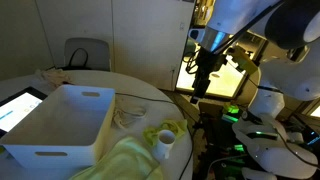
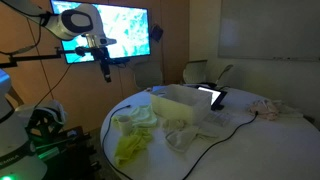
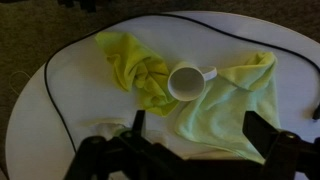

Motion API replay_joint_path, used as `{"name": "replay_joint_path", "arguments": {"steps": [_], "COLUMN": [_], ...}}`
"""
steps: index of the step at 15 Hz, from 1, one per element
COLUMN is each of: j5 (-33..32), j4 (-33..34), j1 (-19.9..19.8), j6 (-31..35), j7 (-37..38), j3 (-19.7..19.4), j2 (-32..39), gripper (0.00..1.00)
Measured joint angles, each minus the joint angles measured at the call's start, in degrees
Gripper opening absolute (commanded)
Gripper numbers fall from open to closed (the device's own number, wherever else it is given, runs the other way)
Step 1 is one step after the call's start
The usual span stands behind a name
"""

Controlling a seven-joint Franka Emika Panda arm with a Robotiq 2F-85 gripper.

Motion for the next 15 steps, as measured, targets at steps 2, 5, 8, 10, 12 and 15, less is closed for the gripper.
{"name": "replay_joint_path", "arguments": {"steps": [2, 5, 8, 10, 12, 15], "j5": [0.00, -0.05, -0.71, -1.60, -2.98, -5.17], "j4": [0.25, 0.21, 0.08, 0.09, 0.11, 0.20], "j1": [0.00, 0.04, 0.06, 0.06, 0.06, 0.02], "j6": [0.01, 0.00, 0.10, 1.27, 3.54, 8.76], "j7": [0.00, 0.00, 0.00, -0.01, 0.01, 0.02], "j3": [0.00, -0.07, -0.22, -0.23, -0.23, -0.23], "j2": [-0.03, -0.03, 0.68, 1.59, 2.99, 6.29], "gripper": [1.00, 1.00, 1.00, 1.00, 1.00, 1.00]}}
